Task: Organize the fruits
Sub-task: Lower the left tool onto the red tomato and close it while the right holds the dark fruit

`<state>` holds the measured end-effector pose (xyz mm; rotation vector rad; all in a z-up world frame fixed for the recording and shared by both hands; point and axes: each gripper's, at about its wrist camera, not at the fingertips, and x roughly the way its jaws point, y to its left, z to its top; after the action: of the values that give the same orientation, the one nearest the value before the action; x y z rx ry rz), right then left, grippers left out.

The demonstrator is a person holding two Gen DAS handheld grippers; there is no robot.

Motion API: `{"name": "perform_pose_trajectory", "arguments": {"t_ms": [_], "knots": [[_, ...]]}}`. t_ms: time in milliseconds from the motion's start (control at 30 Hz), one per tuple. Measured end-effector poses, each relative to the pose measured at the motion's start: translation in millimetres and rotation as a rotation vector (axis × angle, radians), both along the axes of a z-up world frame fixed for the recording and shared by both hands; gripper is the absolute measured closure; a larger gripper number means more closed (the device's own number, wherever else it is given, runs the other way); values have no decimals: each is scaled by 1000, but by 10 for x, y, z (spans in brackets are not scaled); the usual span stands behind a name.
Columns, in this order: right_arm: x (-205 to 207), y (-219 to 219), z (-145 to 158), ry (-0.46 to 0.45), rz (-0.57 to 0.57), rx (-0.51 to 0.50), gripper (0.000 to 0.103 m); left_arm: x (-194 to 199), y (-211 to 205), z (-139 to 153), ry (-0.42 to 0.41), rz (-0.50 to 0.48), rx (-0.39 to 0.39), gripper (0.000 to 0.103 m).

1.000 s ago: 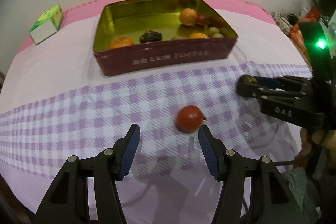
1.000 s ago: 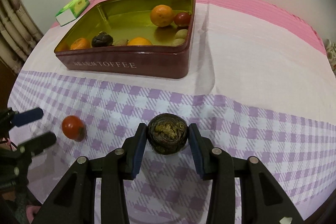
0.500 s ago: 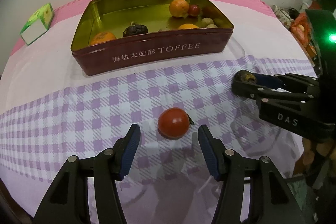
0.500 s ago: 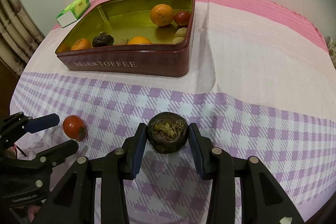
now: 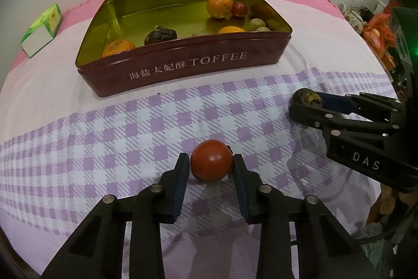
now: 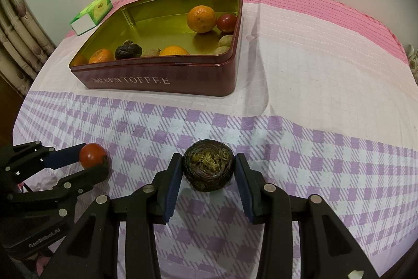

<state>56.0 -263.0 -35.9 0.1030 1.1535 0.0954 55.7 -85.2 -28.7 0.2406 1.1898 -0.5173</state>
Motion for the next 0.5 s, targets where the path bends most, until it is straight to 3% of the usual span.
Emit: {"name": "perform_pose_trajectory", "arguments": {"t_ms": [500], "knots": [[4,7,4,-1,0,0,65,69,131,39,-17,53,4,70]]}}
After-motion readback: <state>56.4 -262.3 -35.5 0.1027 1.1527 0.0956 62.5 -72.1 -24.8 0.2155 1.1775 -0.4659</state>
